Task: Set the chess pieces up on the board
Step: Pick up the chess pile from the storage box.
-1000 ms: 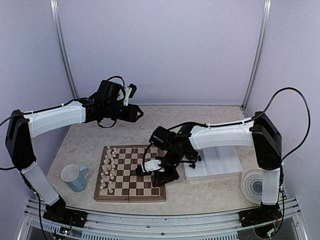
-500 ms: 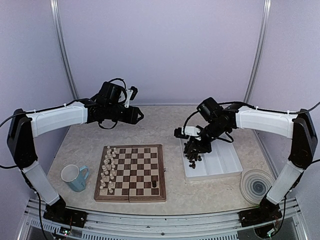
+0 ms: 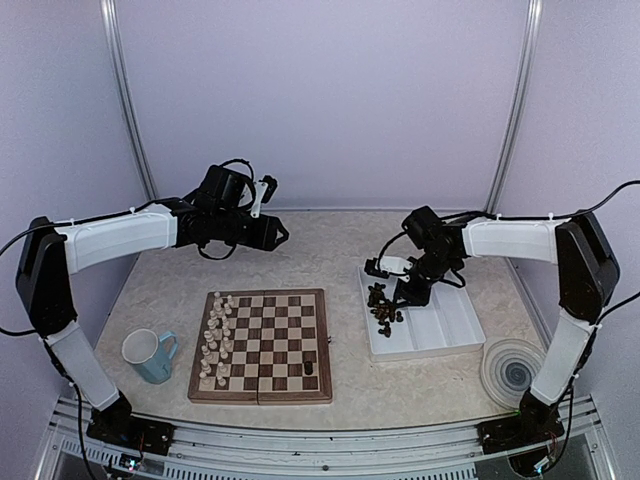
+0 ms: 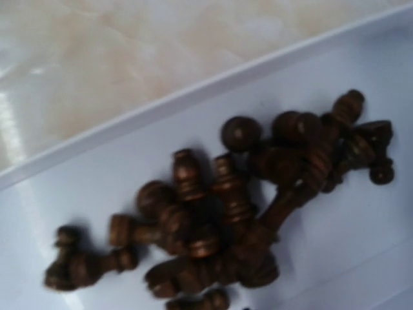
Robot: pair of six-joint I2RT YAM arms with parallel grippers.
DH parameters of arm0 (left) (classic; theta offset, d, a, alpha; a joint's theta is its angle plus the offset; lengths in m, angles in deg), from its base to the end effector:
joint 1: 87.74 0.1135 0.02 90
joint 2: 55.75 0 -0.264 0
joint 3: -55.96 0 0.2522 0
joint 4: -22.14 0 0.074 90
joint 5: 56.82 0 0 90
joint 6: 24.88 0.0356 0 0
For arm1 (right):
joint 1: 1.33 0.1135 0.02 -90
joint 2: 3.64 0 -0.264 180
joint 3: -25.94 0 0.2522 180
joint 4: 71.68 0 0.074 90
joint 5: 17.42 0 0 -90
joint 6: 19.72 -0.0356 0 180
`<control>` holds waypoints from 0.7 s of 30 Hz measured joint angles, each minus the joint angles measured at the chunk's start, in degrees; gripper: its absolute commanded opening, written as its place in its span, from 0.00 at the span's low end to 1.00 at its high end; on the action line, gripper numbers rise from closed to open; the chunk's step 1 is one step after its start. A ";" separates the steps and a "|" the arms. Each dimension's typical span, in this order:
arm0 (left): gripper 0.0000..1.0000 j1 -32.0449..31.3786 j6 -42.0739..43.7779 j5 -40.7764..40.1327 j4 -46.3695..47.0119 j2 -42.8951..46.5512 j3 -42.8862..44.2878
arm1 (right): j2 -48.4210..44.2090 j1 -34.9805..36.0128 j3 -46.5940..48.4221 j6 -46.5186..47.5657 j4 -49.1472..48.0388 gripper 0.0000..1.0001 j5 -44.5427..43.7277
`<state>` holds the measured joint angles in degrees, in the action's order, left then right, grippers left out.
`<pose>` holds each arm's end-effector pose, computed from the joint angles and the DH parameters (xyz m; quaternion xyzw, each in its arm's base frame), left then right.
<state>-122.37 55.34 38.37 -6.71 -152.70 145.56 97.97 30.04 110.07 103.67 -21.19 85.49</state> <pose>0.3194 -0.2245 0.2787 0.2117 0.8656 -0.2082 0.4032 0.2985 0.1913 0.1956 -0.5405 0.8122 0.1070 0.1918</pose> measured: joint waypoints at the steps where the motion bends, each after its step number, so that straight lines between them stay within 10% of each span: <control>1: 0.51 -0.04 0.00 0.00 -0.02 0.00 0.07 | 0.83 0.00 0.48 -0.11 -0.17 0.27 -0.52; 21: 0.51 -1.14 0.48 -0.02 -0.68 -0.02 0.26 | 12.20 -0.24 8.09 -2.89 -0.52 0.17 -0.26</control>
<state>-123.51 55.82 38.35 -7.39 -152.72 145.82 110.16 29.80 118.15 100.78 -21.72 85.23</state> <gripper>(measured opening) 0.510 0.242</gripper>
